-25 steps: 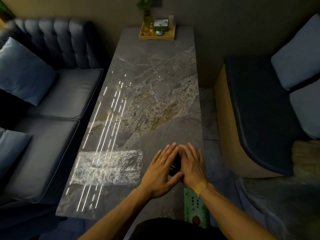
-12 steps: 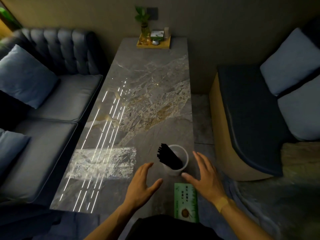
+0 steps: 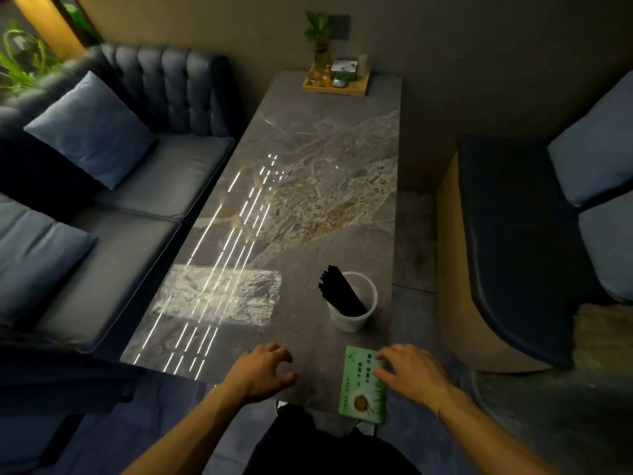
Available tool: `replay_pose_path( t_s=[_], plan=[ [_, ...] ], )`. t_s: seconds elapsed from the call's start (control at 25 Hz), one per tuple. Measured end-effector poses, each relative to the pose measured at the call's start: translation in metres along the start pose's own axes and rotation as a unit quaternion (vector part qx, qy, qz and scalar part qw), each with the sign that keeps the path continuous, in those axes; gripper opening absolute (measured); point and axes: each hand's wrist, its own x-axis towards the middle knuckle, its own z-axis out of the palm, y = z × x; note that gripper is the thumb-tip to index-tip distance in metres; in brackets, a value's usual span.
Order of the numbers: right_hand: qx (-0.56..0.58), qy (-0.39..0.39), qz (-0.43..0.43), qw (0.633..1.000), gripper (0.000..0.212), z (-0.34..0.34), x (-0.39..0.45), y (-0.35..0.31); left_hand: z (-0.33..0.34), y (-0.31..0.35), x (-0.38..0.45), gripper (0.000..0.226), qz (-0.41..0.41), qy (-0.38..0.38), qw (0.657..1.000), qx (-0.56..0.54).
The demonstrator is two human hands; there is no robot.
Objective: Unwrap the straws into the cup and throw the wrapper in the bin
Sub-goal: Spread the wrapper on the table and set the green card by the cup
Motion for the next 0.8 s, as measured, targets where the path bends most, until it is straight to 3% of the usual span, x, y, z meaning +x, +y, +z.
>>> replay_pose_path(
  t_s=[0.48, 0.8],
  plan=[
    [-0.079, -0.009, -0.092, 0.993, 0.045, -0.004, 0.060, -0.103, -0.038, -0.116, -0.036, 0.050, -0.046, -0.020, 0.997, 0.053],
    [-0.070, -0.022, -0.039, 0.997, 0.044, 0.015, 0.110, -0.195, -0.081, -0.251, -0.036, 0.045, -0.021, -0.031, 0.997, 0.070]
  ],
)
